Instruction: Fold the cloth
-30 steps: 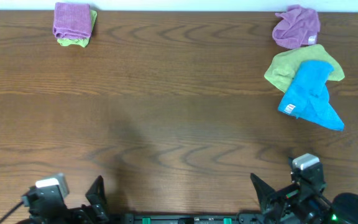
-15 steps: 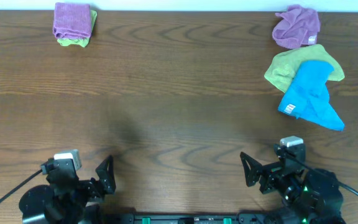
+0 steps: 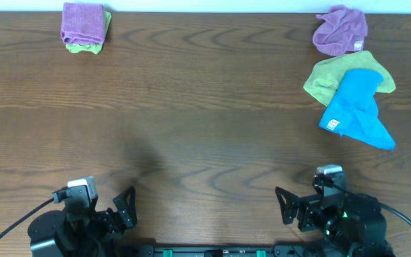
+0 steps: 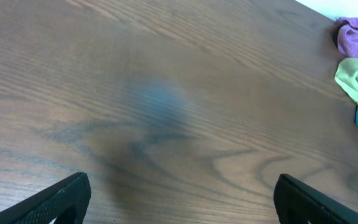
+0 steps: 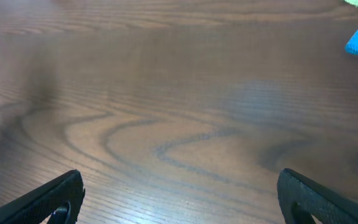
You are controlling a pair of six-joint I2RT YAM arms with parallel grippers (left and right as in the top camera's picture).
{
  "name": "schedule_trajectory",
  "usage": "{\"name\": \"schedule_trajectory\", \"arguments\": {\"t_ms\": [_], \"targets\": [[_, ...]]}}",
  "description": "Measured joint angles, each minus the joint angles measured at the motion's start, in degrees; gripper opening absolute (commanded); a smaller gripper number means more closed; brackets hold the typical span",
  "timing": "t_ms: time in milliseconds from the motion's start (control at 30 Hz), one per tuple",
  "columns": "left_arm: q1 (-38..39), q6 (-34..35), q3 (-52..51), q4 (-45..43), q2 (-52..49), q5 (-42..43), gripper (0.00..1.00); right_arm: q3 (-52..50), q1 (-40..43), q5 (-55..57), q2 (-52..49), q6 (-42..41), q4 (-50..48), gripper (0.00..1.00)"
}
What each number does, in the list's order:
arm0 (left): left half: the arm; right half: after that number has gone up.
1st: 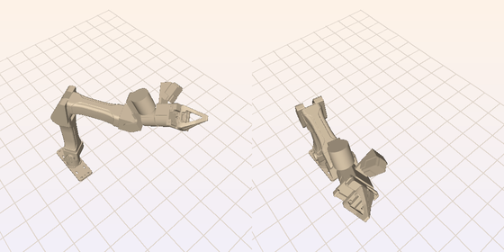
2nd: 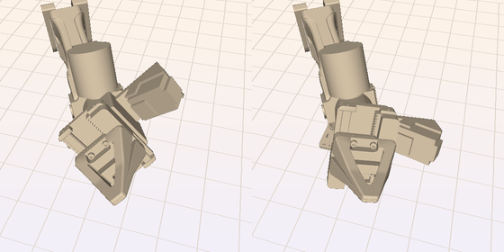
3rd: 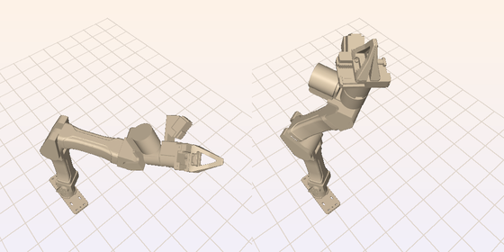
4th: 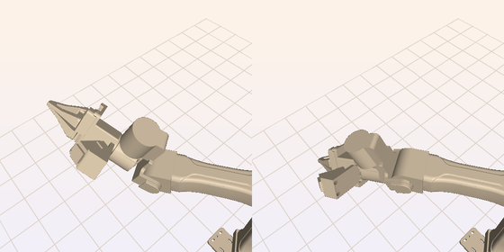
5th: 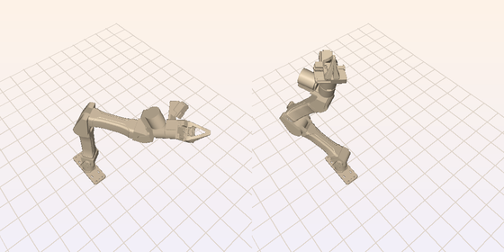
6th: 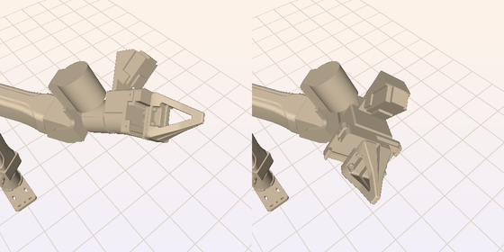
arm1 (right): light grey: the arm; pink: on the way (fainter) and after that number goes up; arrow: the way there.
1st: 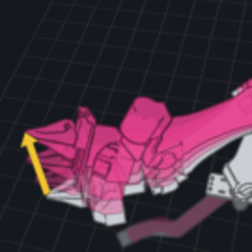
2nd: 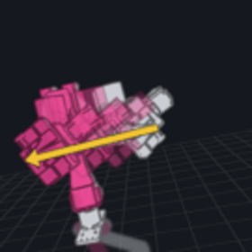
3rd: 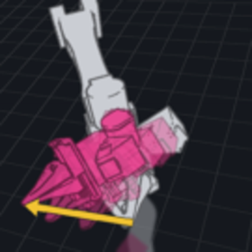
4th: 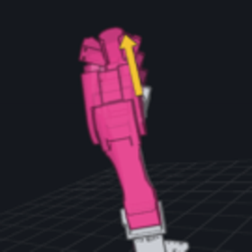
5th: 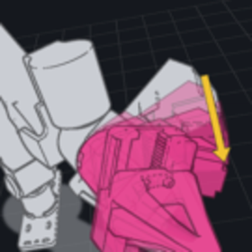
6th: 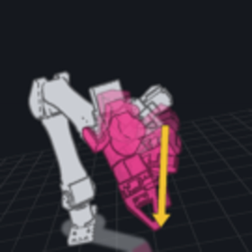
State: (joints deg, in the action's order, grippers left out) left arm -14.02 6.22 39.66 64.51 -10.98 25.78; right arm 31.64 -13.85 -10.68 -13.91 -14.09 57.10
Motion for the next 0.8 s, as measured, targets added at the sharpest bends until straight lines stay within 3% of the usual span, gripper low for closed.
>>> {"name": "schedule_trajectory", "arguments": {"t_ms": [200,267,400,533,800], "targets": [[0.4,-0.3,0.0,-3.5,0.1,-2.0,0.95,0.0,0.0,0.0,0.0,0.0,1.0,0.99],[4.1,-1.6,-0.1,-11.6,0.5,-6.6,0.95,0.0,0.0,0.0,0.0,0.0,1.0,0.99],[12.6,-6.0,-0.9,-14.7,1.4,-15.2,0.95,0.0,0.0,0.0,0.0,0.0,1.0,0.99],[17.4,-8.3,-9.5,-22.5,5.3,-22.2,0.96,0.0,0.0,0.0,0.0,0.0,1.0,0.99],[18.6,-8.5,-23.1,-32.1,10.1,-22.8,0.95,0.0,0.0,0.0,0.0,0.0,1.0,0.99]]}}
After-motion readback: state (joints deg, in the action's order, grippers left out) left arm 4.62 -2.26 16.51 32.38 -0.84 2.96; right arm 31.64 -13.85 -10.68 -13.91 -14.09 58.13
